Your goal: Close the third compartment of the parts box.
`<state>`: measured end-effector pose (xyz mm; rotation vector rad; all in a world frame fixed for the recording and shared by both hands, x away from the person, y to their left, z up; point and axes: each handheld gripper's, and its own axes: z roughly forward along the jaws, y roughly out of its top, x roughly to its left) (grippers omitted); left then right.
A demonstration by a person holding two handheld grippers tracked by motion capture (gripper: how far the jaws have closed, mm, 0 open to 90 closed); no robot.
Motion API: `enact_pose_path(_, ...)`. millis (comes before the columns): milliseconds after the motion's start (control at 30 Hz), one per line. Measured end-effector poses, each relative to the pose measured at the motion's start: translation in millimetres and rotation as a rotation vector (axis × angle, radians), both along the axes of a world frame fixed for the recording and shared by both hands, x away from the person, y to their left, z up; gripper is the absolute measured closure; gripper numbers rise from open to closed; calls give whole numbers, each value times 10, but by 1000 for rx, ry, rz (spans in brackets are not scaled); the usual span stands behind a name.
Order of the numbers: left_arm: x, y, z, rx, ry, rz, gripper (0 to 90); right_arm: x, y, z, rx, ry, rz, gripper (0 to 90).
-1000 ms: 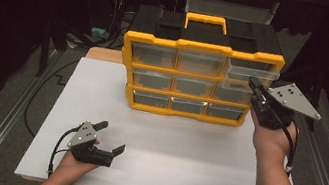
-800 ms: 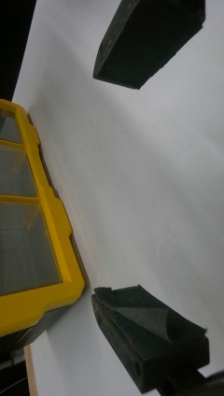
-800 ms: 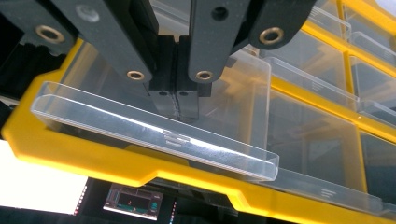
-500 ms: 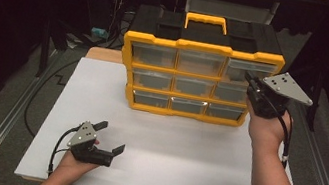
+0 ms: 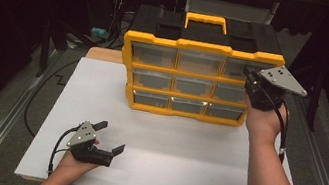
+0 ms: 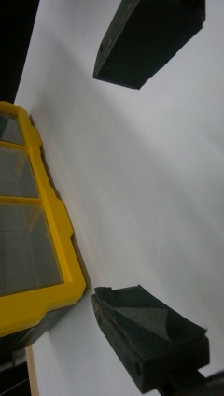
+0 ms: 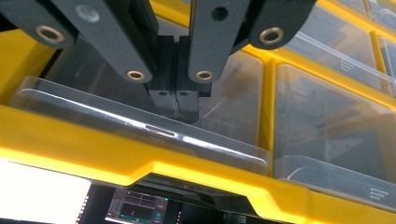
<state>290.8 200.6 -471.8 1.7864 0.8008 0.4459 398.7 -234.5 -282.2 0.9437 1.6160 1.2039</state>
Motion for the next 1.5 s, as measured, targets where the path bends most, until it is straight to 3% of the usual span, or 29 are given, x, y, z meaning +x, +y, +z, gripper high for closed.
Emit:
enact_pose_path(200, -6, -5, -1, 5, 0, -5, 5, -14, 11, 1, -7, 8, 7, 900)
enact_pose_path(333, -7, -1, -6, 8, 6, -2, 5, -72, -5, 7, 22, 15, 26, 900)
enact_pose_path(700, -3, 2, -7, 4, 7, 7, 5, -404, -21, -96, 26, -10, 89, 900)
enact_pose_path(933, 5, -2, -14, 7, 11, 12, 5, -461, -9, -364, 34, 27, 108, 900)
enact_pose_path(967, 4, -2, -16, 12, 14, 9, 5, -460, -5, -479, 37, 47, 107, 900)
enact_pose_path(1167, 8, 0, -18, 10, 15, 11, 5, -459, -5, -802, 34, 109, 108, 900)
enact_pose_path(1200, 6, 1, -21, 14, 17, 8, 5, -460, -8, -935, 40, 135, 108, 900)
enact_pose_path(1233, 6, -2, -22, 15, 17, 6, 5, -460, -8, -935, 40, 135, 108, 900)
enact_pose_path(1400, 12, -7, -29, 16, 20, 7, 5, -515, -5, -1253, 40, 191, 108, 900)
enact_pose_path(1500, 12, -6, -23, 17, 18, 3, 5, -558, -9, -1322, 40, 206, 110, 900)
